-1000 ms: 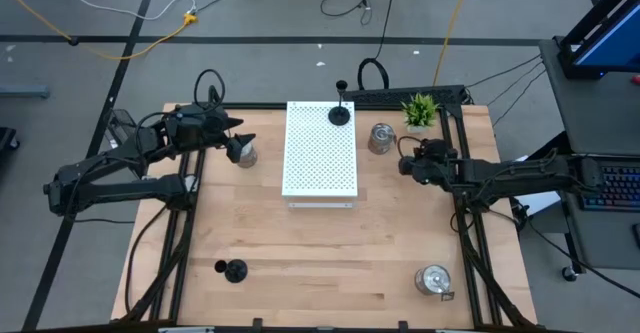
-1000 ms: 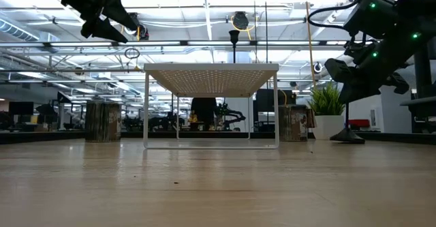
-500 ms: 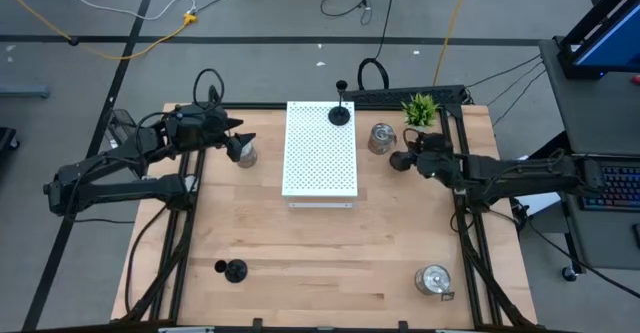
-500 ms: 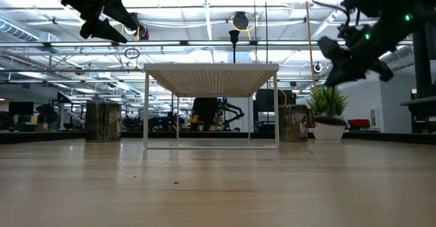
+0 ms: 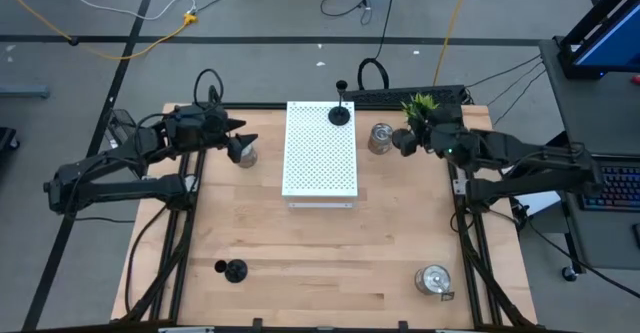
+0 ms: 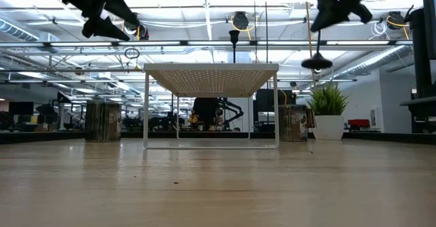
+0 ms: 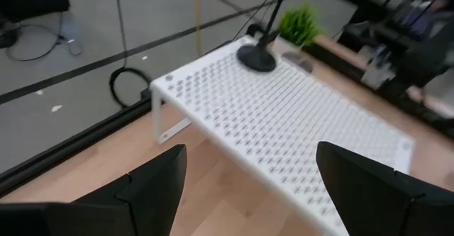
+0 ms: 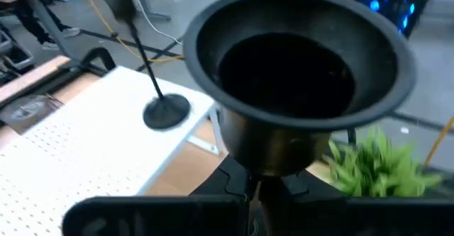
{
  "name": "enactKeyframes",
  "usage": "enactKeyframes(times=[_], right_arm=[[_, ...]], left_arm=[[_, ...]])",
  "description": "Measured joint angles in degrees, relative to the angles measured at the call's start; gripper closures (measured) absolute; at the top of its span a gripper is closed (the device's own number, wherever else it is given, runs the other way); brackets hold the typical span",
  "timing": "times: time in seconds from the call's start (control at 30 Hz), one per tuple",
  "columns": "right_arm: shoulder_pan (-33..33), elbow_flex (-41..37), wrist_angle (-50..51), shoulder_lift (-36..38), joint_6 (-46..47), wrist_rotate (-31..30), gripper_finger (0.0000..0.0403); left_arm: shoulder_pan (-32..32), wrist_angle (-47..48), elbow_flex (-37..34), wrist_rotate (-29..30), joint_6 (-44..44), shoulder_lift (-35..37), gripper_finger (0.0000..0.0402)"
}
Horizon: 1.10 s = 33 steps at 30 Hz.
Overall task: Pick & Place candle stick holders
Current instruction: Put the right black candle holder on the shelf
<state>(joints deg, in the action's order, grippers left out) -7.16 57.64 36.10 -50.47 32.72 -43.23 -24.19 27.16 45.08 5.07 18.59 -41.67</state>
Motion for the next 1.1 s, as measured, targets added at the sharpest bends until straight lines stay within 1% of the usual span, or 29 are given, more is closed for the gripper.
enactKeyframes(times=[0.17, 0.33, 0.4, 0.5, 0.63, 0.83, 0.93, 1.0, 1.1], right_arm=[[0.0, 6.6, -0.6, -4.4, -5.7, 0.1, 0.0400], [0.0, 11.7, -2.1, -9.4, -10.1, 4.4, 0.0400], [0.0, 13.6, -2.0, -11.6, -11.4, 5.0, 0.0400], [0.0, 16.3, -2.8, -14.4, -13.4, 8.1, 0.0400], [0.0, 18.9, -6.2, -17.3, -16.7, 12.6, 0.0400], [0.0, 22.3, -9.3, -20.3, -18.8, 17.2, 0.0400], [0.0, 22.8, -10.3, -21.3, -18.9, 19.7, 0.0400], [0.0, 22.8, -11.8, -22.0, -18.9, 21.9, 0.0400], [0.0, 22.8, -12.8, -23.0, -18.9, 22.8, 0.0400]], left_arm=[[1.9, -6.9, 0.0, -0.6, -1.0, -1.8, 0.0080], [3.6, -13.3, 0.0, -0.6, -3.2, -5.0, 0.0080], [4.3, -15.6, 0.0, -0.7, -3.6, -6.3, 0.0080], [5.2, -18.6, 0.0, -0.7, -3.9, -8.2, 0.0080], [6.3, -21.3, 0.1, -0.7, -3.9, -10.2, 0.0080], [8.1, -20.7, 2.8, -0.7, -4.6, -13.0, 0.0080], [9.1, -19.8, 6.1, -0.6, -6.5, -15.0, 0.0080], [9.6, -17.5, 8.6, -0.6, -7.9, -16.6, 0.0080], [10.5, -13.7, 13.1, -0.5, -9.8, -19.6, 0.0080]])
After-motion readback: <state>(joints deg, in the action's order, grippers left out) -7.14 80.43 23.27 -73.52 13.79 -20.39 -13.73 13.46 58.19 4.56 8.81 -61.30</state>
